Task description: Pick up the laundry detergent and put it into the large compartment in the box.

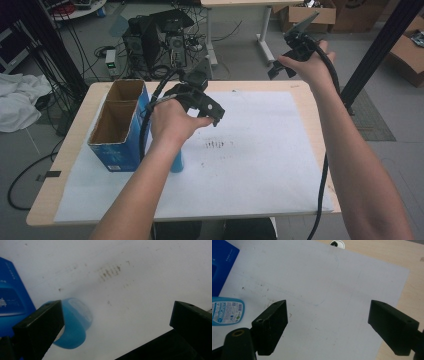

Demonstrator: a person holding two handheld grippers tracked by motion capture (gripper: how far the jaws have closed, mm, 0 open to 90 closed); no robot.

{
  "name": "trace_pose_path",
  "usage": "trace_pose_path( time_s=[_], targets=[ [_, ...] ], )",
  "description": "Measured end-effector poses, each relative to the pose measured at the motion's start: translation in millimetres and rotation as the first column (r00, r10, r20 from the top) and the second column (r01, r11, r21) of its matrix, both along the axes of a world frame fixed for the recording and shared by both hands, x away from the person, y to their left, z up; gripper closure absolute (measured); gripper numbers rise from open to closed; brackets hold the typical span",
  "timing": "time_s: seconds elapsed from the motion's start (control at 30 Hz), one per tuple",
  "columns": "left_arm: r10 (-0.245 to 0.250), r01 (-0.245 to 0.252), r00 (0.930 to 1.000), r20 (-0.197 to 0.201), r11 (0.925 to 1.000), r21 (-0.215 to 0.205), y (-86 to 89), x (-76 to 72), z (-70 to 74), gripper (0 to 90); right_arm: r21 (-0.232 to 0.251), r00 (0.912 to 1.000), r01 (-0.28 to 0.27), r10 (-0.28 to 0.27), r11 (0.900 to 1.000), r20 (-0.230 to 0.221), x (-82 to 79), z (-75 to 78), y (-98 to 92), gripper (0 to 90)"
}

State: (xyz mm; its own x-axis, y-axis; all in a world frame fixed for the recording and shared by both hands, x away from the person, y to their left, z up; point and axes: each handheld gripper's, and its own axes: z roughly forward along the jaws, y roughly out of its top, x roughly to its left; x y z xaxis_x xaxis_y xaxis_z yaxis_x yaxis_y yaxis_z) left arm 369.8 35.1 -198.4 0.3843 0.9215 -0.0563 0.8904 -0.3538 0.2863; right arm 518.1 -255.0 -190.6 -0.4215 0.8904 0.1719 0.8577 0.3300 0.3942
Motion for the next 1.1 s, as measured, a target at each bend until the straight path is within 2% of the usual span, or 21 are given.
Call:
trace_pose_path(
  time_s=[0.2, 0.33, 0.57, 0.83, 1.1],
  targets=[
    [0.060, -0.060, 0.9982, 0.009, 0.9982, 0.010, 16.7, -1.1, 2.9, 0.1, 0.001, 1.0000, -0.006, 0.006, 1.000, 0.002, -1.2, 0.2, -0.2, 16.2],
    [0.106, -0.106, 0.9943, 0.011, 0.9942, 0.016, 28.3, -1.3, 1.7, 0.1, 0.003, 0.9999, -0.012, 0.012, 1.000, 0.003, -1.5, 0.0, 0.7, 16.2],
    [0.148, -0.148, 0.9889, 0.006, 0.9886, 0.025, 46.5, -1.0, -2.3, 0.2, 0.002, 0.9998, -0.021, 0.021, 1.000, -0.001, 0.0, -2.6, 5.3, 16.2],
    [0.186, -0.185, 0.9824, -0.018, 0.9823, 0.027, 61.2, 0.4, -15.1, 0.1, 0.001, 0.9996, -0.028, 0.028, 1.000, -0.005, 2.0, -5.1, 9.5, 16.2],
    [0.215, -0.214, 0.9759, -0.038, 0.9764, 0.033, 67.2, 2.9, -32.0, 0.1, 0.000, 0.9993, -0.038, 0.038, 0.999, -0.007, 3.2, -7.3, 14.0, 16.2]
  ],
)
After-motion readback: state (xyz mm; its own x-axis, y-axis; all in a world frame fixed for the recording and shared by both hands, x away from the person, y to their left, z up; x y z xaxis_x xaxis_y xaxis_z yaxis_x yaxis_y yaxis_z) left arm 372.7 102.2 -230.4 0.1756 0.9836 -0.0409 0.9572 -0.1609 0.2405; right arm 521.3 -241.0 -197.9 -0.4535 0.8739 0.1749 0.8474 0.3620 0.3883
